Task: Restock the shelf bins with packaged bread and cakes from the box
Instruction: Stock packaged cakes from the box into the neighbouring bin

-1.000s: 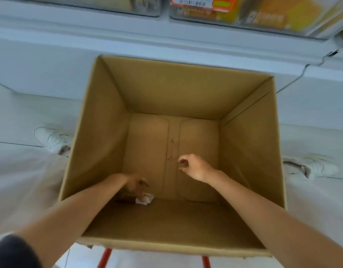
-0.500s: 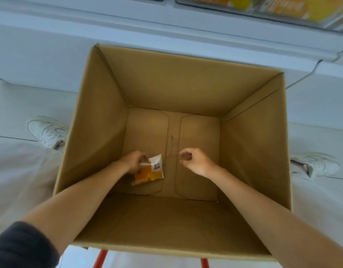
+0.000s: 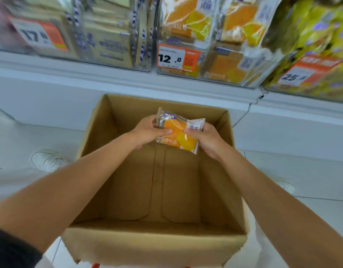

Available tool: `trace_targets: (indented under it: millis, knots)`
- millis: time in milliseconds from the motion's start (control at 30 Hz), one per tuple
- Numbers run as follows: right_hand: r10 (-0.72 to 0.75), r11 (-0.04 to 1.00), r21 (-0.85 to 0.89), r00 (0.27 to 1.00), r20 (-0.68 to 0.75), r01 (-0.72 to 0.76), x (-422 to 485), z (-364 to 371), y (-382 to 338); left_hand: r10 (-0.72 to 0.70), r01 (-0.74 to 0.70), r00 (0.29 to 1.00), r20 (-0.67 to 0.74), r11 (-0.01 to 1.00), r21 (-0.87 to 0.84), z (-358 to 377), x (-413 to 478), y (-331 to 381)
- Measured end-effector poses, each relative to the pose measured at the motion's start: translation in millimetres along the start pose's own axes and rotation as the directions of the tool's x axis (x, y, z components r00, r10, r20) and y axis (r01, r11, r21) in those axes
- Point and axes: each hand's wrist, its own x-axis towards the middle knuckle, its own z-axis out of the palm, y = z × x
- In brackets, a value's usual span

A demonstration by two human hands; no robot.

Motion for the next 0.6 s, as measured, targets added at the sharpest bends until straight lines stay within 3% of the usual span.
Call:
trace_targets:
  millis: [200,400,500,533,600]
  knots:
    - [-0.208,0.977,0.027,0.97,-0.127,0.213,-36.9,-40.3,-81.2,0.232,-0.222,0.964,-0.129,0.971,0.089,13.8,-12.6,89.1]
    - [-0.502,0.853,-0.061,0.784,-0.366,0.518,-22.4,-86.0,-161.3,0.558,-0.503,0.806,-0.199,0.822,0.269,26.4,16.7,189.5]
    - [-0.602,0.783,-0.171,0.659,-0.45,0.598,6.6,-109.2,-201.3,0.72,-0.584,0.652,-0.238,0.677,0.449,28.4,47.8,231.3]
    - [-0.614,0.776,-0.212,0.636,-0.467,0.594,19.2,-114.8,-208.9,0.777,-0.55,0.585,-0.233,0.592,0.589,27.7,59.3,240.3]
    - [-0.586,0.806,-0.256,0.656,-0.476,0.534,40.7,-119.7,-214.1,0.857,-0.368,0.491,-0.156,0.366,0.855,23.5,82.4,245.9]
